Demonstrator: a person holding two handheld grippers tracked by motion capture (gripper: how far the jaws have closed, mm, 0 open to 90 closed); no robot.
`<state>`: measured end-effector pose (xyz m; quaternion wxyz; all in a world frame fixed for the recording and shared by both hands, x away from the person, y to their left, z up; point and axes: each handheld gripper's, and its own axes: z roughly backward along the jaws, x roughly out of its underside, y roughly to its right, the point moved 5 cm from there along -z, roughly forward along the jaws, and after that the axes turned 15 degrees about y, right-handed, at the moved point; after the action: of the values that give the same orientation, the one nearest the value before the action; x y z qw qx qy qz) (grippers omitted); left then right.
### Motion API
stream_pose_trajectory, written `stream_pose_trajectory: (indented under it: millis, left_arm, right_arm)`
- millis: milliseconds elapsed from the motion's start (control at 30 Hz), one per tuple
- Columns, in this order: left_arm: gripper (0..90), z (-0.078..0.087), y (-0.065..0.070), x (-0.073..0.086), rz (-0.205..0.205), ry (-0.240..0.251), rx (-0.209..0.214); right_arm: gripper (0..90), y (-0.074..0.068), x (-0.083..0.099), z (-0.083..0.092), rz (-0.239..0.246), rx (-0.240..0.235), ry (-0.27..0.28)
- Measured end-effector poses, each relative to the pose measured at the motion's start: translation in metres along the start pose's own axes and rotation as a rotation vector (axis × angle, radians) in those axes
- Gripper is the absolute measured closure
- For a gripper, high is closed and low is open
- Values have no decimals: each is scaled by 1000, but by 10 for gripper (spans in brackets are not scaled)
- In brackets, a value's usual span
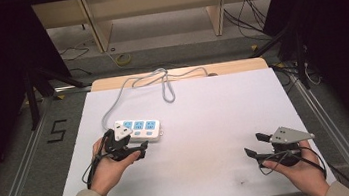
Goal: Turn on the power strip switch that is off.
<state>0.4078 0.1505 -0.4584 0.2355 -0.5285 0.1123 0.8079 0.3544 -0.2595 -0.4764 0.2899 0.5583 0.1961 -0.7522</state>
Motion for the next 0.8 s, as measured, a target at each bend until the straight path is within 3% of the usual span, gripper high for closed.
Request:
stream_pose_trajectory:
  millis: [800]
  left_arm:
    - [246,16,0,12,-38,17,-3]
  right_arm:
    - [336,1,1,-1,-7,-2,2]
